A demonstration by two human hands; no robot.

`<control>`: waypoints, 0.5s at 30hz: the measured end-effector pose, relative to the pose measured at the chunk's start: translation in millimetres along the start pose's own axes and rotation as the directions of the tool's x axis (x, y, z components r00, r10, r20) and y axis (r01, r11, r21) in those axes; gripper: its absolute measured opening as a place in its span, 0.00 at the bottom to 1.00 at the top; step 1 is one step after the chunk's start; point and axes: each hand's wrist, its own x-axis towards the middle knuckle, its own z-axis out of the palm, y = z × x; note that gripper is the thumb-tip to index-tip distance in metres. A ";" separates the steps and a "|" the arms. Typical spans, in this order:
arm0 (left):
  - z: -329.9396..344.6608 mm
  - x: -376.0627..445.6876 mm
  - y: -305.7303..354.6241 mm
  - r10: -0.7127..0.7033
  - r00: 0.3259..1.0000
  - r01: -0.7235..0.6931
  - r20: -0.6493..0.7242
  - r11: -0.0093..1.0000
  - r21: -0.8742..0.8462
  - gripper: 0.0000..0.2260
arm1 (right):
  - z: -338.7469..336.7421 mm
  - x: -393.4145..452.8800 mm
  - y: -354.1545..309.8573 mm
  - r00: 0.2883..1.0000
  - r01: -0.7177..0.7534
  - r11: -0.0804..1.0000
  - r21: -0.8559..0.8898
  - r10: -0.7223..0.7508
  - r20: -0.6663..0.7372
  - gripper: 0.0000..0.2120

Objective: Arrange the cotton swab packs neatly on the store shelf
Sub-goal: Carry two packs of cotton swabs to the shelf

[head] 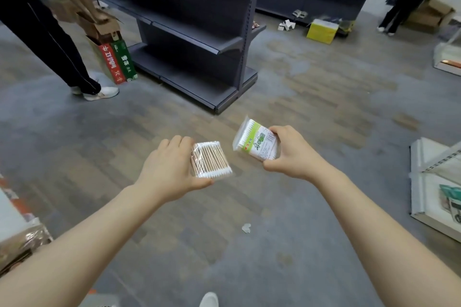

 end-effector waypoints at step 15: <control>-4.8 104.5 -42.0 -0.084 0.996 0.080 -0.031 0.992 -0.094 0.34 | -13.3 106.1 3.4 0.998 -0.029 0.997 0.069 0.033 -0.053 0.19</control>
